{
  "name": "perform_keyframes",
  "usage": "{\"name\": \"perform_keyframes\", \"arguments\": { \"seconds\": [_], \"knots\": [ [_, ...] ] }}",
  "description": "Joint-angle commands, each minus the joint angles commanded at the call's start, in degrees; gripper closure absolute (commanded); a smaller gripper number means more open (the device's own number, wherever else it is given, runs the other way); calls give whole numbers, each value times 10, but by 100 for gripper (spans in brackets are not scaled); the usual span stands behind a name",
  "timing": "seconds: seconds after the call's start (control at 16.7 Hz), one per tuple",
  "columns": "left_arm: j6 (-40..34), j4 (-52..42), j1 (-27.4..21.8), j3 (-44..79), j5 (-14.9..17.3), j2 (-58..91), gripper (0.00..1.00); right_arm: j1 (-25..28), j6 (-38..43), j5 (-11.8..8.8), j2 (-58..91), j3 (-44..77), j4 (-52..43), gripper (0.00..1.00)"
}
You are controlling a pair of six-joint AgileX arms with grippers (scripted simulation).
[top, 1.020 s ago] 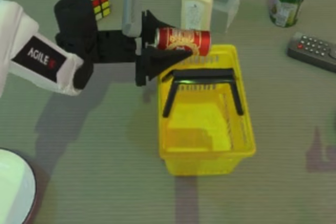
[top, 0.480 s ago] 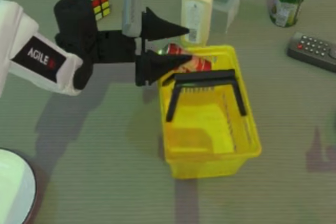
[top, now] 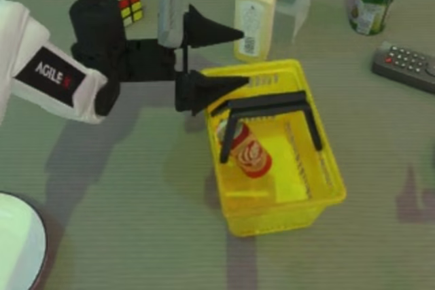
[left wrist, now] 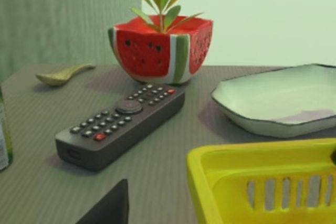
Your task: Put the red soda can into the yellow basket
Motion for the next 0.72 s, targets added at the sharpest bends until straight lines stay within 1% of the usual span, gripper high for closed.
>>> {"name": "perform_keyframes", "arguments": {
  "seconds": [0.18, 0.24, 0.36, 0.54, 0.72],
  "knots": [
    [-1, -4, -1, -2, -5, -6, 0, 3, -3, -1, 5, 5, -4, 0],
    [-3, -10, 2, -8, -13, -16, 0, 8, -10, -1, 17, 16, -14, 0],
    [-11, -30, 9, -29, -39, -52, 0, 23, -31, -2, 54, 53, -44, 0],
    [-27, -79, 26, -78, -97, -144, 0, 56, -83, -3, 152, 149, -118, 0],
    [-44, -148, 48, -151, -174, -276, 0, 101, -154, -2, 299, 290, -220, 0]
  ]
}}
